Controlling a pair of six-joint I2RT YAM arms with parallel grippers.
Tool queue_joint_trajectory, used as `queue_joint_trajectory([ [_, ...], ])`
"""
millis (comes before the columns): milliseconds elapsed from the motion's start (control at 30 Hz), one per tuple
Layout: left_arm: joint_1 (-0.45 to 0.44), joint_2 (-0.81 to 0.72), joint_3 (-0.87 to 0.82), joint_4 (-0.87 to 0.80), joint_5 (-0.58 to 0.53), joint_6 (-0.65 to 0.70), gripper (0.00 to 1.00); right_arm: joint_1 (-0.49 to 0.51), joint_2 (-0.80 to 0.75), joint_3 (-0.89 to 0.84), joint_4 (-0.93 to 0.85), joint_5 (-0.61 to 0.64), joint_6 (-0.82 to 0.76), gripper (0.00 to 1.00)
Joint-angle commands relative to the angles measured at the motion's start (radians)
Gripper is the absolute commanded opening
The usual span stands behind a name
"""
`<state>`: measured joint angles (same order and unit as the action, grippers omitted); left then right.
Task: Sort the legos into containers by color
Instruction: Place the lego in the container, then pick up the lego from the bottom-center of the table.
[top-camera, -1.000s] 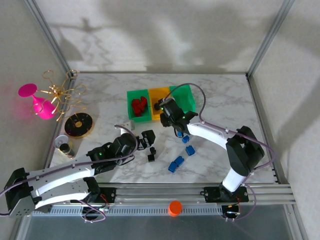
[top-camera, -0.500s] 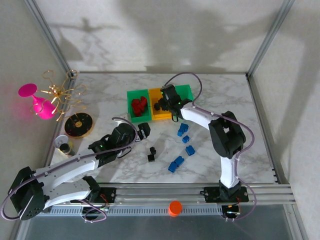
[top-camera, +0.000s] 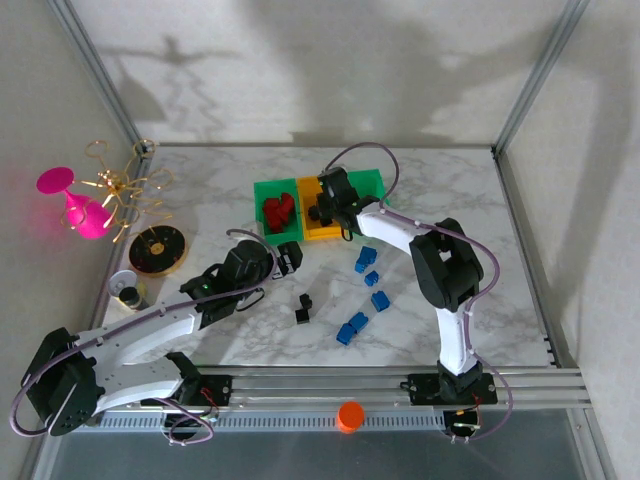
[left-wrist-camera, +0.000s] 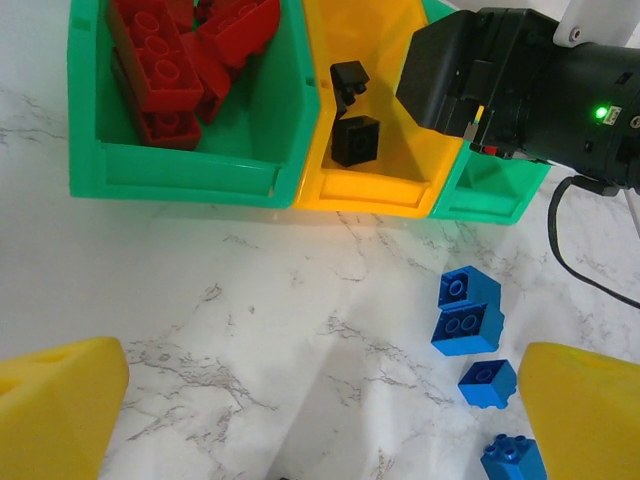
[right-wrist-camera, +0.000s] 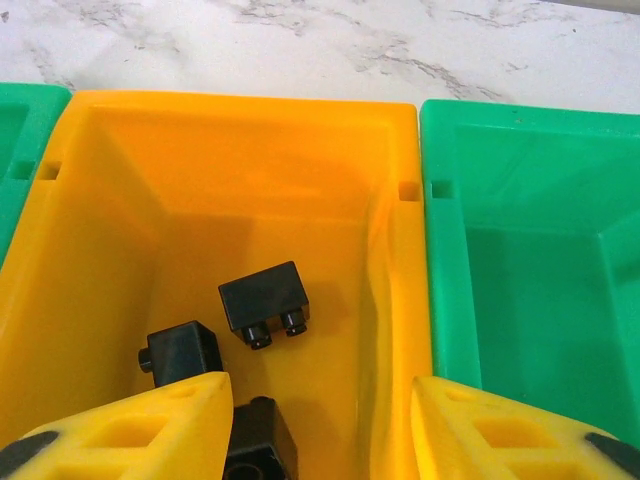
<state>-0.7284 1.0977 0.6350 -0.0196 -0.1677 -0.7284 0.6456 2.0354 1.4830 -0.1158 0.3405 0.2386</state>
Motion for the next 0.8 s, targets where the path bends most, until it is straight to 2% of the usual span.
queue_joint_trajectory([
  [0, 0.011, -0.015, 0.042, -0.012, 0.019, 0.019, 1.0, 0.005, -0.065, 0.024, -0.002, -0.002, -0.012, 0.51],
  [400, 0.005, -0.172, -0.046, -0.085, 0.047, -0.039, 1.0, 0.044, -0.273, -0.179, -0.037, -0.14, 0.071, 0.57],
  [767, 0.0, -0.312, -0.086, -0.228, 0.059, -0.088, 1.0, 0.21, -0.406, -0.363, -0.113, -0.222, 0.162, 0.63],
])
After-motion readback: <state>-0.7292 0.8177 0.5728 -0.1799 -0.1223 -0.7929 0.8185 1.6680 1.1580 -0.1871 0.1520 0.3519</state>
